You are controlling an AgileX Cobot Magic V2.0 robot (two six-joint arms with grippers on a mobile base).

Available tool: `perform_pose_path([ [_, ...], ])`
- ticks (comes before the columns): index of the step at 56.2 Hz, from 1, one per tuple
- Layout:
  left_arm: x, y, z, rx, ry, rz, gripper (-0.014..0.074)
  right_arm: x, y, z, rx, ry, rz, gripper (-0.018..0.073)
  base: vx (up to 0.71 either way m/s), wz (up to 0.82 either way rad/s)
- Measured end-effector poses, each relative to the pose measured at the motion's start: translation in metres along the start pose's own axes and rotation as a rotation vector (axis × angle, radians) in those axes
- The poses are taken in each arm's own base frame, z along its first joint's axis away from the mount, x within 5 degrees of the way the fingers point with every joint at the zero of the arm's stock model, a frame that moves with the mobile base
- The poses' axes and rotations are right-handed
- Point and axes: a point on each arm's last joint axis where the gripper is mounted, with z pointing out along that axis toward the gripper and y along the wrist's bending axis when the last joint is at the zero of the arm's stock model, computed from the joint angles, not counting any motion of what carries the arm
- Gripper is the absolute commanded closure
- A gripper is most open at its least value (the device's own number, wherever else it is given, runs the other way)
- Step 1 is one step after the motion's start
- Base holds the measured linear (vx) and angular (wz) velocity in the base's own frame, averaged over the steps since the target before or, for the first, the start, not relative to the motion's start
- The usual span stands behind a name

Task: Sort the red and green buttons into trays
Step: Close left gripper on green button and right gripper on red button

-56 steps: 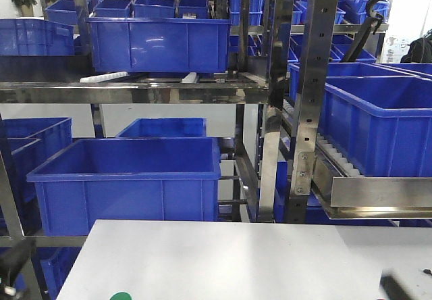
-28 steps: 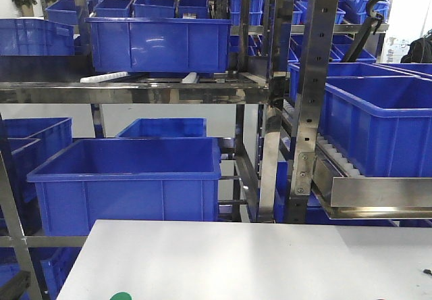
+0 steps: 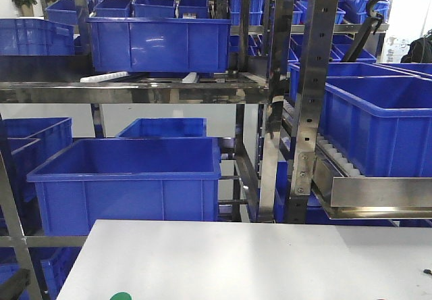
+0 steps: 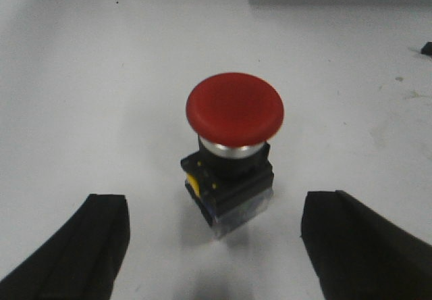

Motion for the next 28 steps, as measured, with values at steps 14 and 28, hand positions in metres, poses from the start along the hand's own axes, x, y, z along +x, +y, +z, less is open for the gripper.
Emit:
perform_pose_path([
  [14, 0.0, 0.0, 0.0, 0.0, 0.0, 0.0, 0.0183, 0.005, -0.005, 0.036, 0.044, 0.009, 0.022, 0.0, 0.0, 0.0],
  [28, 0.0, 0.0, 0.0, 0.0, -0.001, 0.0, 0.0183, 0.006, -0.005, 0.051, 0.045, 0.004, 0.022, 0.0335, 0.0, 0.0],
])
